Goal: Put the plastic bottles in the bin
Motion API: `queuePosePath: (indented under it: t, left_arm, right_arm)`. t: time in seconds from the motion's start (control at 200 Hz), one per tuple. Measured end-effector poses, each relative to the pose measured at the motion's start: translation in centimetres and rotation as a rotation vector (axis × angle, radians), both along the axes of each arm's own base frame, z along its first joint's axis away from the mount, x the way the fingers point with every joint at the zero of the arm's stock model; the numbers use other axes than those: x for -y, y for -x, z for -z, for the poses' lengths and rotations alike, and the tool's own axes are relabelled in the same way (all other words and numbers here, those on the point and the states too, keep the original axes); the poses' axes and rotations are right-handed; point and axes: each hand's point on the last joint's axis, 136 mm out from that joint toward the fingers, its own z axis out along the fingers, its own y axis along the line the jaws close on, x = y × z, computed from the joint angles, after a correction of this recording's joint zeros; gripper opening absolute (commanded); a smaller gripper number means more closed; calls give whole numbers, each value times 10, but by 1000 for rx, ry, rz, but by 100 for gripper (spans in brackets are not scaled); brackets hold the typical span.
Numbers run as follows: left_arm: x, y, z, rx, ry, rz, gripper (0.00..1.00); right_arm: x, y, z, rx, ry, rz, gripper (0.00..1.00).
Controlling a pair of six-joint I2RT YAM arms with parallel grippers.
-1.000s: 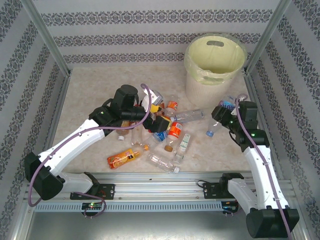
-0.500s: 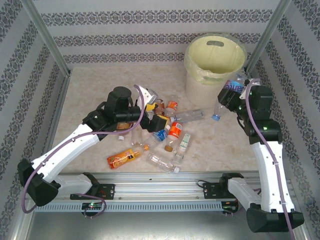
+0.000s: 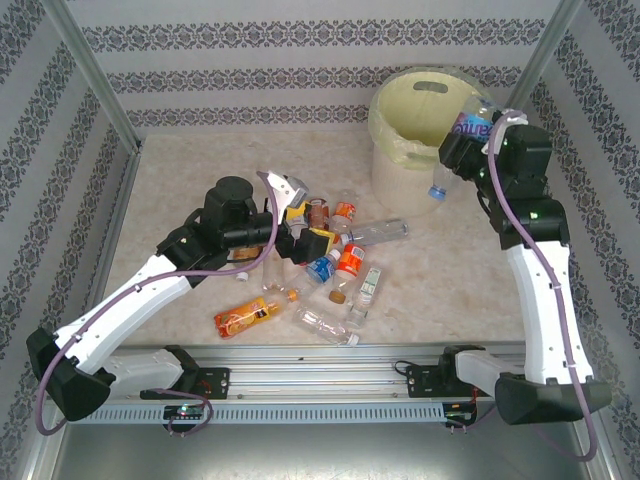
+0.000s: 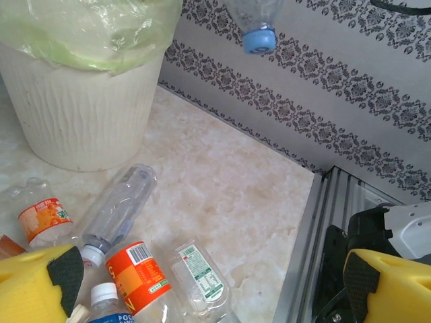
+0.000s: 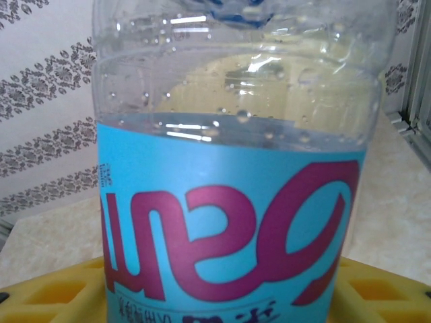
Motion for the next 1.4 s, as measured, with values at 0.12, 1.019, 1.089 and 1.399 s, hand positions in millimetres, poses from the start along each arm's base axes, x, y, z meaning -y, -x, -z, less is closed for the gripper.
queuePosePath:
  t: [0.12,1.019,1.089,1.399]
  left_arm:
    - [0,0,0,0,0,0,100]
    - [2,-3,6,9,-22,8,100]
    - [3,-4,9,4,-27,8,100]
    - [5,-7,15,-9,-37,9,100]
  right_arm:
    - [4,-17,-8,17,22,18,62]
    - [28,-156,-3,20,154,144,61]
    - [28,-163,-1,15,159,144,61]
    - [20,-191,23,-62,162,104,61]
